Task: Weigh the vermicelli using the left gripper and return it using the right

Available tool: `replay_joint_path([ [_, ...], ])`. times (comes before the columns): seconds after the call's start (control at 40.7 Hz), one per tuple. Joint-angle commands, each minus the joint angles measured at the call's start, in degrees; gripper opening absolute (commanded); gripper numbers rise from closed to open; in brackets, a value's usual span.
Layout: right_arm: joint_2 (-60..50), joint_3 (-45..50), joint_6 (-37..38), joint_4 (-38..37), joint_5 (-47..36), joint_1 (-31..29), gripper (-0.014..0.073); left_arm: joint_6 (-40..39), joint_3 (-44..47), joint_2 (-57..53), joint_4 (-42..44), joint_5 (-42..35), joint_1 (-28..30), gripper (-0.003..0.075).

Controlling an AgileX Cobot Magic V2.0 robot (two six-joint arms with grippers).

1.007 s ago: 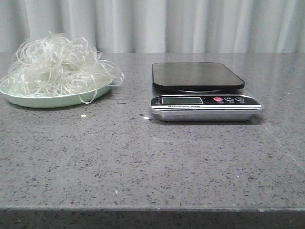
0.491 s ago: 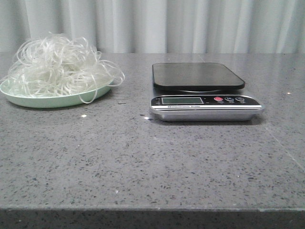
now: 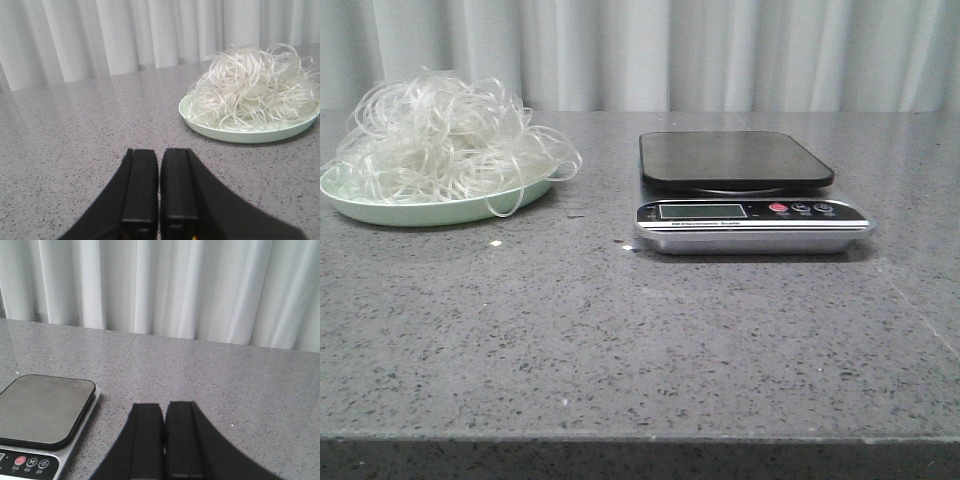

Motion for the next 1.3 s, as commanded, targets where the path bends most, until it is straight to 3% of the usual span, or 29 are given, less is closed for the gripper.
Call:
replay_joint_path([
  [0.0,0.4,-1.6,0.1,0.0,-3.8,-0.5,0.015,-0.8,0.4,-1.2,-0.4,-4.8,0.3,0.0137],
  [0.098,0.4,-1.6,0.1,0.0,-3.8,-0.5,0.015,-1.8,0.4,-1.2,-0.5,-4.8,1.6,0.0137],
  [0.246,0.4,-1.6,0.1,0.0,-3.8,-0.5,0.015,-9.4,0.4,-1.2,-0.5,-4.8,3.8,0.0137],
  [1.277,0.4,-1.6,0.1,0.0,-3.8,-0.5,0.015,-9.4,0.4,-1.2,-0.5,-4.4,4.3,0.0137],
])
